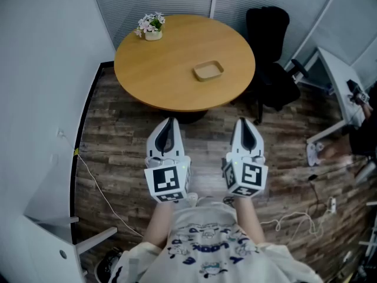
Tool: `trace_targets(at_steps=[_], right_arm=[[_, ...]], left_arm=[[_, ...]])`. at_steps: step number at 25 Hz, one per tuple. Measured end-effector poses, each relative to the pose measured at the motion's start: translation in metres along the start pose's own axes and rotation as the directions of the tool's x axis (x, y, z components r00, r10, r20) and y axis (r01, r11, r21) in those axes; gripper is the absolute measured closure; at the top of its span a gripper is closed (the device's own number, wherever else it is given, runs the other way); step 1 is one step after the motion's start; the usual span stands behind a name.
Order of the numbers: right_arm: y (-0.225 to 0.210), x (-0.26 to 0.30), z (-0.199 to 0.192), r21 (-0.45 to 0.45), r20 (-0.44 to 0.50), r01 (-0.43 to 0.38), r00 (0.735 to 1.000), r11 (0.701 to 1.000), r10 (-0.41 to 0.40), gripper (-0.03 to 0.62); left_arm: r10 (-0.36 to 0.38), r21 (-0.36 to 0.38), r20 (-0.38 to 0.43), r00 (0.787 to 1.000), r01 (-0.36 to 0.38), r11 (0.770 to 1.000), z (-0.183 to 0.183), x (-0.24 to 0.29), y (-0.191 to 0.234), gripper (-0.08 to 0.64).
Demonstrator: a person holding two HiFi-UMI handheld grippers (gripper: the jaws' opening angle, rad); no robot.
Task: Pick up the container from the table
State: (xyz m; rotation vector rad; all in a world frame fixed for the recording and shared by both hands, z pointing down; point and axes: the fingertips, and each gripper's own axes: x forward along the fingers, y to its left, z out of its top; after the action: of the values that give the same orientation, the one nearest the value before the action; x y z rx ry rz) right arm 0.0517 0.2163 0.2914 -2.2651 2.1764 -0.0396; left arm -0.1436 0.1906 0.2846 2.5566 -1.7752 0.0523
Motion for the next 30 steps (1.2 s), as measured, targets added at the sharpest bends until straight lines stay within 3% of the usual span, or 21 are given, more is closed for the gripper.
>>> trace_targets(at_steps=[15,21,30], right_arm=[[0.01,0.037,-0.025,0.009,-0.058,-0.069,0.996,0.998,0.07,0.58],[0.001,0.092,-0.032,0.022,-0.075,-0.102,0.992,0.994,0.104,0.535],[-0.04,0.191,-0.033,0.044,-0.087,-0.138,0.986,0.989,0.142,0.534]], left_arm=[[0.007,-0.041,-0.035,0.999,-0.009,0.999,-0.021,0.03,0.01,0.557],[0.035,-0.021,-0.048,0.998,-0.036,0.999,-0.025,0.08,0.018,0.557],[0.076,-0.014,-0.057,0.995,-0.077,0.997,-0.019,0.176,0.011,0.557]])
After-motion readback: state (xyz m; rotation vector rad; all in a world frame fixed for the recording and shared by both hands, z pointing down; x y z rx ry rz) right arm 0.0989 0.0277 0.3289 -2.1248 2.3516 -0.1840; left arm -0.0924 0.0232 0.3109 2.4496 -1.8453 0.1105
